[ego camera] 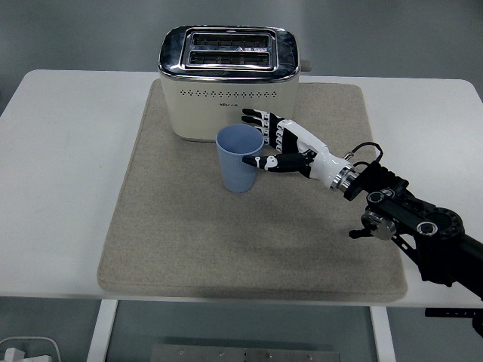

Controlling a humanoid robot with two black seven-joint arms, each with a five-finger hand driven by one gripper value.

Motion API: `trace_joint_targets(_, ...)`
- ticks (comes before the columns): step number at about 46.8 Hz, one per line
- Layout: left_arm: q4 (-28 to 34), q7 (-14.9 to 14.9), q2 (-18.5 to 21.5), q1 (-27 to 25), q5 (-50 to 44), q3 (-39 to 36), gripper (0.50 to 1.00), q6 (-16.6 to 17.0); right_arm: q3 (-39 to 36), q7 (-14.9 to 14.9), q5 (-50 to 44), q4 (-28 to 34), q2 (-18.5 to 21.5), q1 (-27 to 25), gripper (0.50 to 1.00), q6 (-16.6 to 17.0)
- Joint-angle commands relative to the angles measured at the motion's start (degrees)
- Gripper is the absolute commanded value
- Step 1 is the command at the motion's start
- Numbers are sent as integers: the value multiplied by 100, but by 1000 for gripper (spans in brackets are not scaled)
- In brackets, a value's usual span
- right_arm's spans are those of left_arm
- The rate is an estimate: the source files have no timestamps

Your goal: Put the water cup in front of the bread machine

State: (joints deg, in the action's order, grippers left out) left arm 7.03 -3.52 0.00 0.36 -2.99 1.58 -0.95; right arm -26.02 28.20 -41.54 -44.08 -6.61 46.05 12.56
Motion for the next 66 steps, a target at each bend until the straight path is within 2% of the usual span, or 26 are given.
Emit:
trace_joint_targets(1, 0, 0, 0, 0, 0, 0, 1000, -2, 0, 10, 6, -5, -113, 0, 924, 97)
trace_joint_targets(15, 0, 0, 0, 0, 0, 0, 1000, 7, 0, 98, 41, -83, -412, -26, 924, 405)
trace_joint_targets(36, 0, 0, 0, 0, 0, 0, 1000, -2, -8, 204, 76, -163, -895, -61, 924, 528)
trace_joint_targets(50, 0, 0, 0, 0, 0, 0, 1000, -2, -8, 203, 735, -154, -1413, -184, 926, 686)
trace_joint_targets(60, 0, 0, 0, 0, 0, 0, 1000, 7, -8, 89, 1525, -136, -1695, -53, 924, 721)
trace_joint_targets(66, 0, 0, 0, 0, 0, 0, 1000, -2, -70, -341, 2026, -84, -1677, 123, 924, 695)
